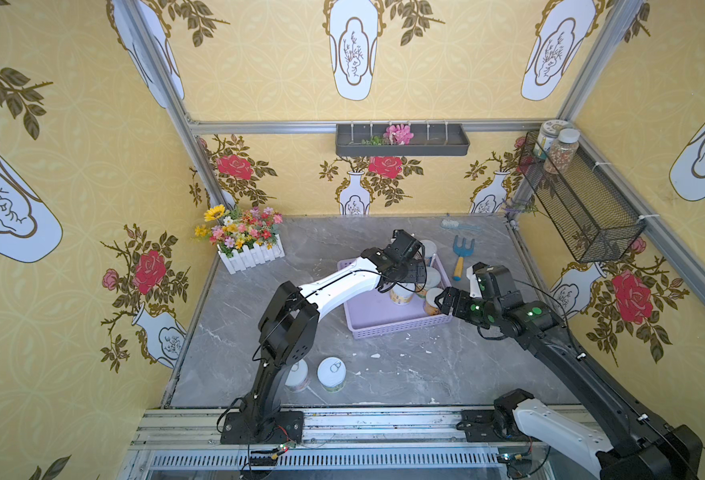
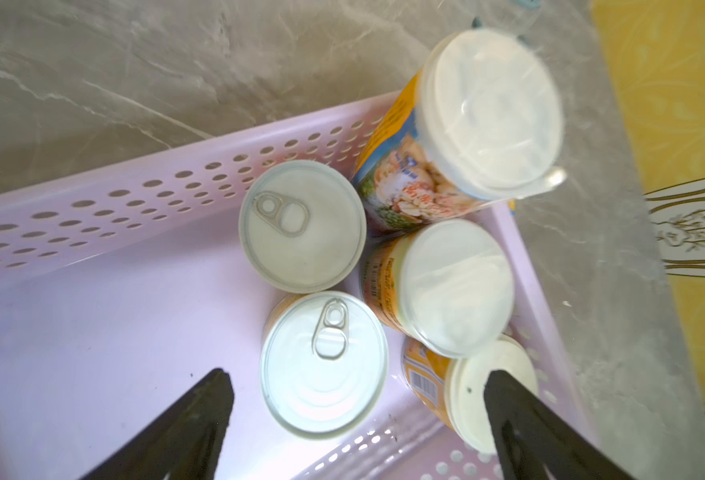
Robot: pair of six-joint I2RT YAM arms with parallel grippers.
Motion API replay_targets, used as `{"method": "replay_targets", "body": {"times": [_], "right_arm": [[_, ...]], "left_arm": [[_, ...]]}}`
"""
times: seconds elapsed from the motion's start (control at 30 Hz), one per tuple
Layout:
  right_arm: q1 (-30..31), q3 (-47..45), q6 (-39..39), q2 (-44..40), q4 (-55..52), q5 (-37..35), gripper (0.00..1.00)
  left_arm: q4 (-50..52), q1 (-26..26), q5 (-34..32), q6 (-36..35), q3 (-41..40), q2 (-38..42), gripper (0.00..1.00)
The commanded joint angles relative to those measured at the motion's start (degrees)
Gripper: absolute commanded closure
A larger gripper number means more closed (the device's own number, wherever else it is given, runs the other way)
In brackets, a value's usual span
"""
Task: Put the canned food in the basket
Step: Pick up the canned food from the center of the board.
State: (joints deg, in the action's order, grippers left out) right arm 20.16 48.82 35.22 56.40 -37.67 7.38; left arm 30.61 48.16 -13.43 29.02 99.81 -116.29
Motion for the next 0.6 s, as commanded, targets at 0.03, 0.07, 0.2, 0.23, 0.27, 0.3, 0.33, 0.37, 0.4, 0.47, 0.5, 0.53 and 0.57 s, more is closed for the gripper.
{"method": "replay_targets", "body": {"times": [0.03,0.07,0.2,0.23,0.27,0.3,0.33,0.37,0.4,0.47,0.5,0.53,0.57], "right_arm": [[1.6,0.6,-1.8,0.7,2.3,0.5,0.03],[2.6,0.8,-1.9,1.1,2.7,0.4,0.03],[8.7,1.9,-2.7,4.6,4.4,-1.1,0.03],[10.9,2.4,-2.9,5.8,4.9,-1.8,0.03],[13.0,2.8,-3.2,7.0,5.3,-2.1,0.03],[14.2,3.1,-3.4,8.1,5.9,-2.0,0.03],[16.1,3.4,-3.7,9.3,6.9,-1.9,0.03],[17.9,3.7,-4.1,10.5,7.8,-1.9,0.03],[19.4,4.1,-4.3,11.3,8.6,-1.8,0.03],[23.0,5.1,-4.8,13.9,10.1,-1.7,0.03],[24.5,5.7,-5.0,15.0,10.5,-1.9,0.03],[26.5,6.3,-5.3,16.3,11.2,-2.2,0.03],[28.6,7.1,-5.7,17.6,11.6,-2.9,0.03]], "left_arm": [[-1.2,0.0,0.5,-0.1,-6.7,7.1,0.0],[-1.5,0.0,0.6,-0.3,-9.3,9.2,0.01],[-3.2,-0.2,3.7,-0.9,-19.2,18.5,0.04],[-3.1,-0.4,4.7,-0.8,-21.2,20.9,0.04],[-2.8,-0.7,5.4,-0.4,-23.2,23.5,0.04],[-2.3,-1.1,5.9,0.1,-25.2,25.6,0.05],[-1.6,-1.6,6.5,0.8,-27.2,28.0,0.05],[-0.9,-2.4,7.2,1.5,-29.4,30.6,0.05],[-0.4,-3.1,7.8,2.1,-31.1,32.7,0.06],[1.0,-5.4,10.4,3.3,-34.6,37.8,0.07],[2.0,-6.5,11.3,3.8,-36.2,39.6,0.07],[3.2,-7.8,12.5,4.2,-37.7,41.8,0.07],[4.8,-9.3,13.8,4.5,-39.0,43.8,0.07]]}}
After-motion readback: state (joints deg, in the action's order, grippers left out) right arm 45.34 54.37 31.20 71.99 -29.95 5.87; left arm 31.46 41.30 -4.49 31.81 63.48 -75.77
